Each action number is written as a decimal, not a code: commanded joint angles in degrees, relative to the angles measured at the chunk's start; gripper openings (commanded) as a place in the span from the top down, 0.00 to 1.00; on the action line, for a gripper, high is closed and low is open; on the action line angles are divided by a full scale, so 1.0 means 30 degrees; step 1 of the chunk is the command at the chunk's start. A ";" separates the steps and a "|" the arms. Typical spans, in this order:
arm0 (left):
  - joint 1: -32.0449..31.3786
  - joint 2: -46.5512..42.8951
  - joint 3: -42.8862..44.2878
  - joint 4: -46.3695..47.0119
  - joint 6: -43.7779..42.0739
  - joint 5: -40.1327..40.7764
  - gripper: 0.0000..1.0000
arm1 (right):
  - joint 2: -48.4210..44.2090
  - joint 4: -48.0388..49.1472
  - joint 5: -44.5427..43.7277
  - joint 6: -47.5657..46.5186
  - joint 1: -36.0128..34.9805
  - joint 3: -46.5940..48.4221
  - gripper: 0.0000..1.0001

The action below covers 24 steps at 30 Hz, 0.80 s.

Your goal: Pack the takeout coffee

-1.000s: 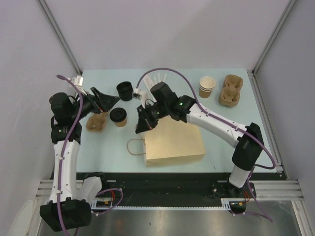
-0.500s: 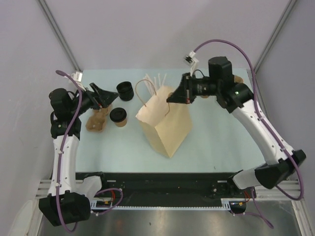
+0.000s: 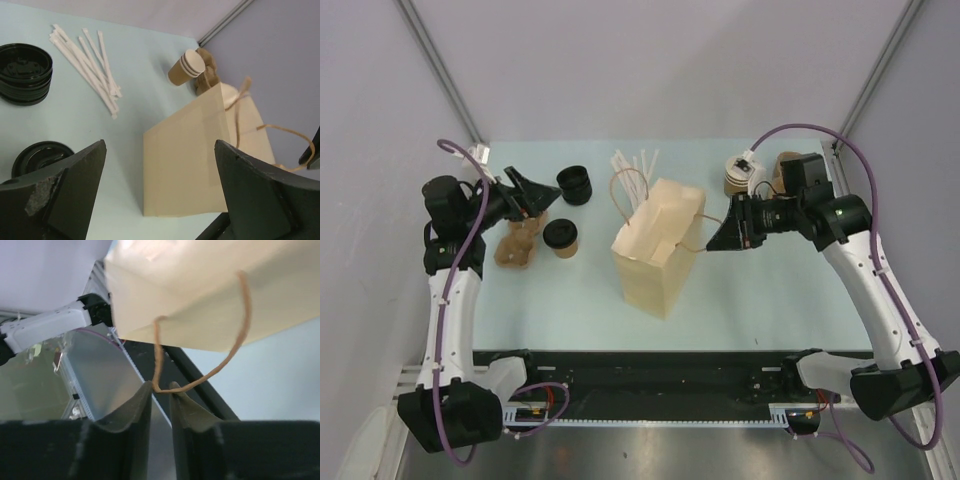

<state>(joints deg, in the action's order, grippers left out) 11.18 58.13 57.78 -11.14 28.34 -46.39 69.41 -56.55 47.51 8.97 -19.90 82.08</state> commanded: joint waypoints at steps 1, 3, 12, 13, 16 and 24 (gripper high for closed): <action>0.0228 0.0339 0.1916 -0.2610 -0.3346 0.0696 0.02 | -0.0373 -0.2356 0.0483 -0.1698 0.2436 0.0879 0.69; 0.0228 0.0895 0.2882 -0.4397 -0.5214 0.0874 0.01 | -0.0314 -0.3116 0.0570 -0.2139 0.3143 0.1405 0.64; 0.1048 0.4935 0.9645 -1.3236 -1.4295 0.2367 0.00 | 0.1179 -0.4556 0.0747 -0.4629 0.5929 0.4950 0.29; 0.1339 0.5839 1.0178 -1.3773 -1.4976 0.2484 0.00 | 0.1384 -0.4586 0.0660 -0.4863 0.6017 0.5707 0.25; 0.2013 0.7656 1.1937 -1.5645 -1.7147 0.2076 0.00 | 0.2321 -0.4207 0.0047 -0.5685 0.6077 0.6912 0.15; 0.2689 0.9569 1.2852 -1.6152 -1.7942 0.1343 0.00 | 0.6654 -0.3557 -0.2122 -0.6885 0.4645 1.1886 0.04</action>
<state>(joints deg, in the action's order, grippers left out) 18.48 86.65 94.63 -56.82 -21.32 -40.51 84.07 -68.01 45.36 -8.10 -3.09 110.52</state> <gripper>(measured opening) 0.995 0.950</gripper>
